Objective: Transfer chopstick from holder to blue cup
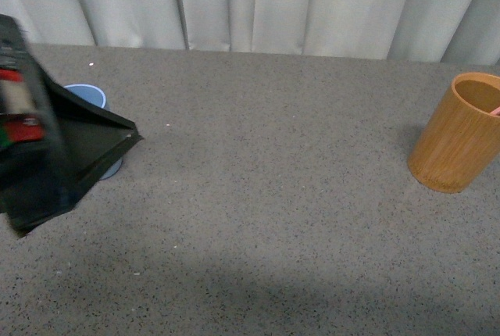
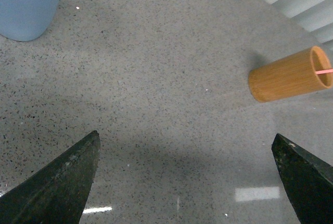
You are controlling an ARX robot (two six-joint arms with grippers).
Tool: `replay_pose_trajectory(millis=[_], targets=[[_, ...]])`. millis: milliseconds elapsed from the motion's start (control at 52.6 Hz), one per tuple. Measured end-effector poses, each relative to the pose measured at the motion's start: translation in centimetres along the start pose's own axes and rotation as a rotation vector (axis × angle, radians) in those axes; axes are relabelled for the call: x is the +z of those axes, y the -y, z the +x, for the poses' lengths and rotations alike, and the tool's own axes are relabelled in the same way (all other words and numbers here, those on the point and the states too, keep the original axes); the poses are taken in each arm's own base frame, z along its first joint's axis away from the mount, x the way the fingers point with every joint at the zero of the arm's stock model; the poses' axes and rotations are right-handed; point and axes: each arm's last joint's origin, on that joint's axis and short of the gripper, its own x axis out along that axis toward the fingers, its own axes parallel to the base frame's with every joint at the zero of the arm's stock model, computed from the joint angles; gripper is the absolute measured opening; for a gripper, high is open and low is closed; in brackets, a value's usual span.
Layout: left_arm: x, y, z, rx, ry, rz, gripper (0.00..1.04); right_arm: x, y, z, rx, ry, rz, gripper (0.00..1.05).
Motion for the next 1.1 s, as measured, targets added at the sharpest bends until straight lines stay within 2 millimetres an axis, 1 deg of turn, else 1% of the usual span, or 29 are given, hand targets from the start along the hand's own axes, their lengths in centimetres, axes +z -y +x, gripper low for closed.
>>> replay_pose_trajectory(millis=[228, 380, 475, 627, 722, 894, 1103], targets=[[0.0, 1.7, 3.2, 0.071, -0.046, 0.012, 0.98, 0.0, 0.0, 0.0, 0.000, 0.000, 0.000, 0.95], [0.2, 2.4, 4.7, 0.100, -0.063, 0.014, 0.98, 0.0, 0.0, 0.0, 0.000, 0.000, 0.000, 0.95], [0.2, 2.5, 5.4, 0.129, -0.064, 0.012, 0.98, 0.0, 0.0, 0.0, 0.000, 0.000, 0.000, 0.95], [0.2, 1.7, 6.6, 0.230, -0.073, -0.005, 0.98, 0.0, 0.0, 0.0, 0.000, 0.000, 0.000, 0.95], [0.4, 1.3, 7.0, 0.259, -0.069, -0.012, 0.98, 0.0, 0.0, 0.0, 0.000, 0.000, 0.000, 0.95], [1.0, 0.6, 7.6, 0.302, -0.062, -0.037, 0.98, 0.0, 0.0, 0.0, 0.000, 0.000, 0.000, 0.95], [2.1, -1.0, 8.4, 0.364, -0.040, -0.100, 0.98, 0.0, 0.0, 0.0, 0.000, 0.000, 0.000, 0.95]])
